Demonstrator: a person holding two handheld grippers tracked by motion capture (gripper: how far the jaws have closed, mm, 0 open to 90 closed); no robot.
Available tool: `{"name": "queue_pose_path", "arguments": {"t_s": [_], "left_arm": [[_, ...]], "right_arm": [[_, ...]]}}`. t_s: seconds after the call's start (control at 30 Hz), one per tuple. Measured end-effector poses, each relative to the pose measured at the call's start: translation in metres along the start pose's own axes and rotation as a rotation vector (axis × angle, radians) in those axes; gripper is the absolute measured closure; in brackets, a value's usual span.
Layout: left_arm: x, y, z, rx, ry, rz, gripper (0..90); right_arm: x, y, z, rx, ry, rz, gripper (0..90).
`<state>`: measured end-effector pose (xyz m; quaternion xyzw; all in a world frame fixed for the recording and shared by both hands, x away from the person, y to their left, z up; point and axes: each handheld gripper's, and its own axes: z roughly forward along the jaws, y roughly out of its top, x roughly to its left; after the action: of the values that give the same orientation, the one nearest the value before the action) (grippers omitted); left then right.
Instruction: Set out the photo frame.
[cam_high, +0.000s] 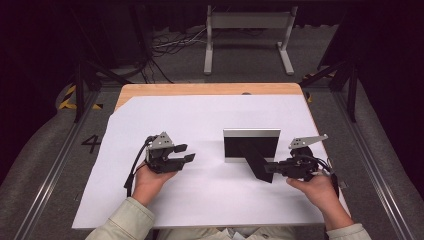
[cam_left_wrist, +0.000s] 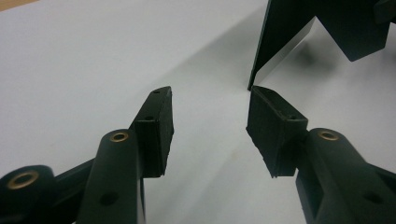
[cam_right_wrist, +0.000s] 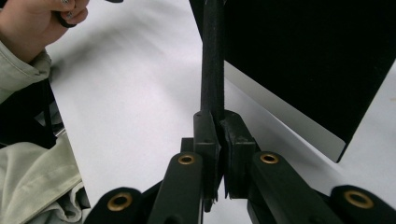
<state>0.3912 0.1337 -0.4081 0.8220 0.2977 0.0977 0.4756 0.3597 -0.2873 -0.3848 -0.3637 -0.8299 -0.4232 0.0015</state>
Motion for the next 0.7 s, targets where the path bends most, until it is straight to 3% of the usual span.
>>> {"name": "queue_pose_path", "arguments": {"t_s": [0.17, 0.7], "left_arm": [[0.002, 0.000, -0.001, -0.002, -0.003, -0.019, 51.1], [0.003, -0.001, 0.002, 0.025, 0.015, -0.034, 51.8]], "right_arm": [[-0.001, -0.005, 0.001, 0.021, -0.010, 0.009, 84.8], [0.012, -0.012, 0.004, 0.073, -0.064, -0.062, 84.4]]}}
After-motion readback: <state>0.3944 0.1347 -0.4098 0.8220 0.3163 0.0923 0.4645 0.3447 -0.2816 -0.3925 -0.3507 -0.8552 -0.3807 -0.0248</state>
